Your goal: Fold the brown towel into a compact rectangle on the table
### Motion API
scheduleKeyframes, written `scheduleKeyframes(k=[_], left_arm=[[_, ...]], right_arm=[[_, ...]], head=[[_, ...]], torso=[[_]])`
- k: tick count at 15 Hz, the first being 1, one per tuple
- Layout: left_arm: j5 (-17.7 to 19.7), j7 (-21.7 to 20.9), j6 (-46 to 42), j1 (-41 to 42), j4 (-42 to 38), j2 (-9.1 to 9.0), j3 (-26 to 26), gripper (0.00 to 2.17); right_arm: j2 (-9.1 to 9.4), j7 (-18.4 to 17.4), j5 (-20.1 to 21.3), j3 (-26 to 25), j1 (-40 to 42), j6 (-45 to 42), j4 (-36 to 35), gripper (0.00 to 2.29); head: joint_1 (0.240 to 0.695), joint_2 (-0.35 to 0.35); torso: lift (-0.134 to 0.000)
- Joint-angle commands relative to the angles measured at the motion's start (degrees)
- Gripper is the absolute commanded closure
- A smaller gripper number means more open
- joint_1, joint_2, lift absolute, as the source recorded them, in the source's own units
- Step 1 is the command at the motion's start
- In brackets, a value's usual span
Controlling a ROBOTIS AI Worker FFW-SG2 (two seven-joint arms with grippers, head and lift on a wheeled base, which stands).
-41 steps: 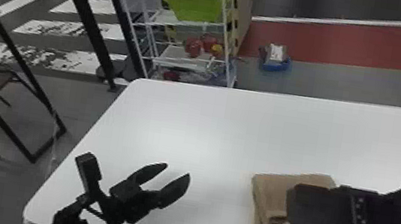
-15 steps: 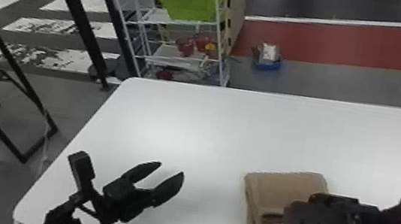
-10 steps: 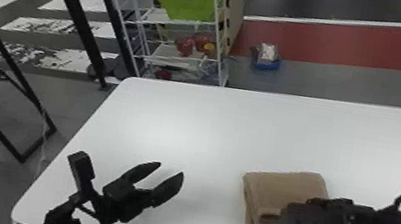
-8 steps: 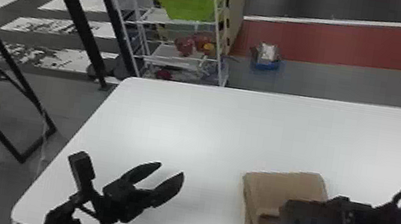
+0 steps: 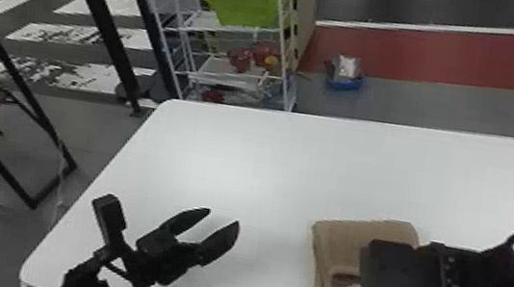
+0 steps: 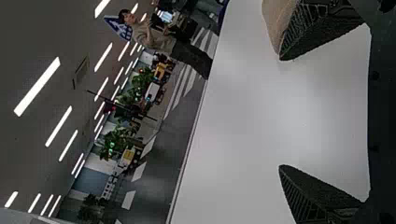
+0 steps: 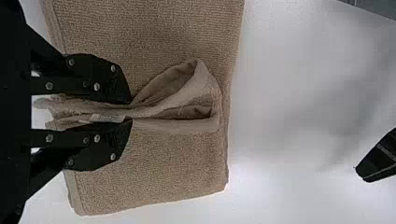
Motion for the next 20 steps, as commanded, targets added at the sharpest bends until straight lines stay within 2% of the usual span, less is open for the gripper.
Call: scheduleKeyframes(k=[1, 5, 7, 9, 11, 14, 16, 17, 20], left_arm=[[0.0, 0.0, 0.0, -0.1, 0.2, -0.24, 0.0, 0.05], [0.0, -0.7, -0.5, -0.2, 0.2, -0.24, 0.0, 0.05], [0.0, -2.6, -1.2, -0.2, 0.2, -0.24, -0.4, 0.05], [-1.7, -8.5, -3.7, -0.6, 0.6, -0.24, -0.9, 0.05], [-1.9, -10.6, -3.5, -0.3, -0.1, -0.24, -3.3, 0.06], [-2.5, -8.7, -0.2, 0.0, -1.3, -0.24, -7.0, 0.06], [-4.7, -6.8, 4.7, 0.3, -3.4, -0.24, -10.3, 0.06], [-6.2, -6.0, 4.6, 0.4, -3.5, -0.24, -12.0, 0.06], [-12.0, 0.3, 0.7, 0.4, -3.4, -0.24, -16.1, 0.06]], right_arm=[[0.69, 0.3, 0.0, -0.3, -0.6, -0.5, 1.6, 1.37], [2.10, 0.3, -2.0, -3.7, -1.4, -0.8, 1.0, 1.61], [3.24, 0.3, -4.4, -6.6, -1.9, -1.2, 0.6, 1.62], [5.00, 0.3, -6.0, -9.0, -2.6, -1.7, 0.4, 1.62], [6.14, 0.3, -7.6, -10.7, -4.0, -2.1, 0.4, 1.62], [7.37, 0.3, -9.0, -12.3, -4.6, -1.9, -0.7, 1.62], [7.37, 0.3, -9.4, -13.0, -4.6, -1.9, -2.1, 1.62], [7.54, 0.3, -10.0, -13.7, -4.7, -1.9, -2.8, 1.62], [7.98, 0.3, -11.0, -14.9, -4.7, -1.7, -4.3, 1.62]], head=[[0.695, 0.326], [0.695, 0.324], [0.695, 0.316], [0.695, 0.305], [0.695, 0.278], [0.695, 0.248], [0.695, 0.221], [0.695, 0.211], [0.695, 0.172]], torso=[[-0.134], [-0.134], [-0.134], [-0.134], [-0.134], [-0.134], [-0.134], [-0.134], [-0.134]])
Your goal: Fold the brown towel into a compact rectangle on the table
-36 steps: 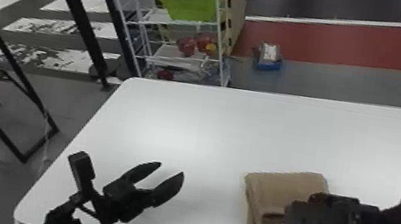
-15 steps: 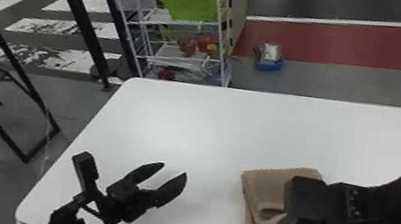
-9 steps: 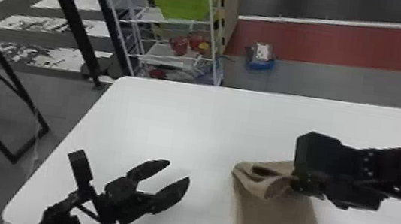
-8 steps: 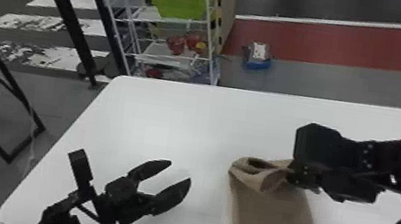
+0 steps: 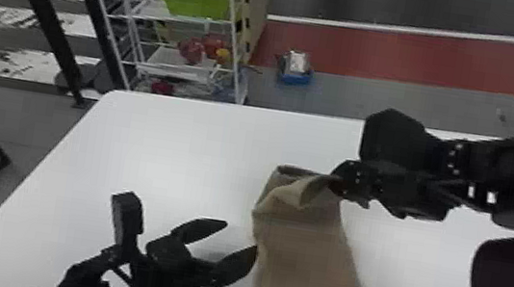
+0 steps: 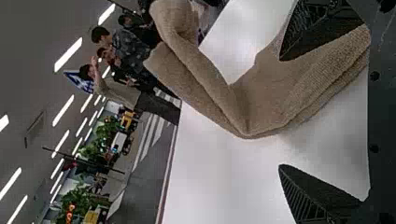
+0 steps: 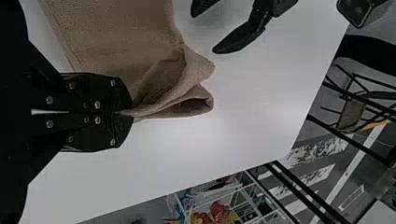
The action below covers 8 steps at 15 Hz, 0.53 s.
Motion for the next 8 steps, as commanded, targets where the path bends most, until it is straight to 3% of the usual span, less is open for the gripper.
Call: scheduleKeyframes(k=[1, 4, 8], left_arm=[[-4.3, 3.0, -3.3, 0.0, 0.1, -0.24, -2.8, 0.06], [-8.1, 7.1, -6.6, -0.2, 0.8, -0.24, -4.9, 0.06], [-9.6, 8.0, -6.5, -2.4, 3.5, -0.24, -5.8, 0.06]], right_arm=[[0.09, 0.3, -0.4, -0.5, 0.0, 0.3, -1.2, 1.62], [0.09, 0.3, -1.9, -1.5, 0.2, 1.0, -3.2, 1.62], [-0.34, 0.3, -2.8, -1.6, 1.0, 1.3, -4.8, 1.62]], head=[[0.695, 0.160], [0.695, 0.152], [0.695, 0.145]], torso=[[-0.134], [-0.134], [-0.134]])
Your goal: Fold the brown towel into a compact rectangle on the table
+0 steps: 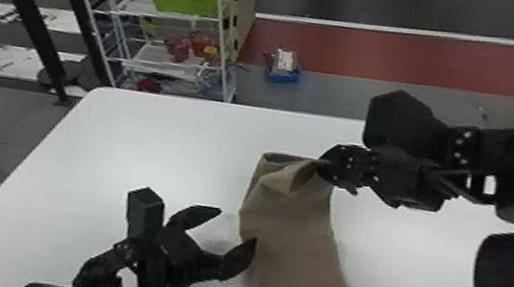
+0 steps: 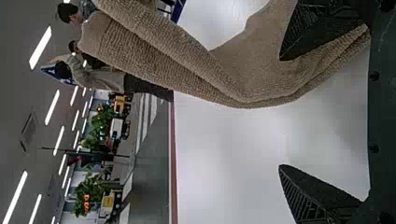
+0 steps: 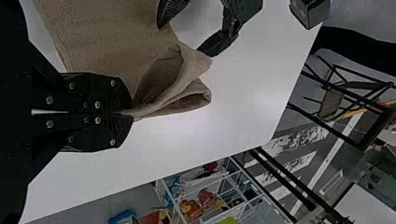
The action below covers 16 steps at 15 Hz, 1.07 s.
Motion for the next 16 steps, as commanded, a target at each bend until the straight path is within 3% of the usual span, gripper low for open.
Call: scheduleKeyframes(k=[1, 4, 9, 16], left_arm=[[-0.9, 0.4, 0.0, -1.1, 1.8, -0.24, -0.6, 0.06], [-1.1, 1.1, 0.0, -2.7, 3.1, -0.24, -0.5, 0.06], [-1.4, 1.4, -0.1, -4.7, 4.8, -0.24, 0.3, 0.06], [-1.4, 1.0, -2.4, -4.3, 6.1, -0.24, 1.4, 0.06]], right_arm=[[-0.21, 0.3, -0.6, -0.1, 0.7, 0.2, -0.8, 1.62], [-1.18, 0.3, -1.3, 0.0, 2.4, 0.7, -3.4, 1.62], [-6.45, 0.3, -2.0, -0.1, 10.0, 1.1, -9.5, 1.62], [-9.18, 0.3, -2.1, 1.1, 14.4, 3.0, -12.3, 1.62]], head=[[0.695, 0.143], [0.695, 0.142], [0.695, 0.143], [0.695, 0.144]], torso=[[-0.134], [-0.134], [-0.134], [-0.134]])
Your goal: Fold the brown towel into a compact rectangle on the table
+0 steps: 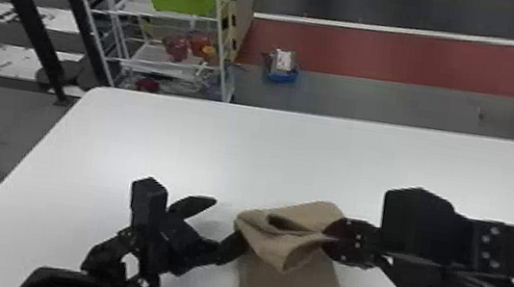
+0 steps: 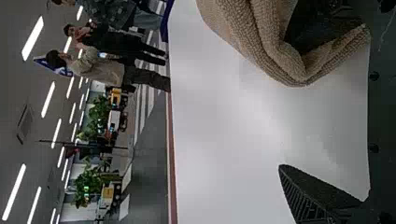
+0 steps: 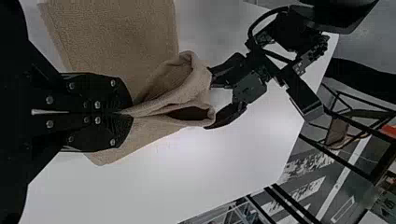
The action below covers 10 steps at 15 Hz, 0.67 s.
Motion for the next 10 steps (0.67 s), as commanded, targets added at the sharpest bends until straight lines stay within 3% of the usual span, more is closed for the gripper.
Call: scheduleKeyframes(k=[1, 10], left_arm=[[0.1, 0.0, -1.3, 0.4, 0.5, -0.24, 0.2, 0.06], [0.5, -0.6, -6.4, 2.2, 0.7, -0.24, 0.8, 0.06]], right_arm=[[-0.82, 0.3, 0.5, 1.1, 1.5, 0.4, -0.2, 1.62], [-4.78, 0.3, 2.0, 1.8, 6.0, 1.8, -2.4, 1.62]], head=[[0.695, 0.146], [0.695, 0.149]], torso=[[-0.134], [-0.134]])
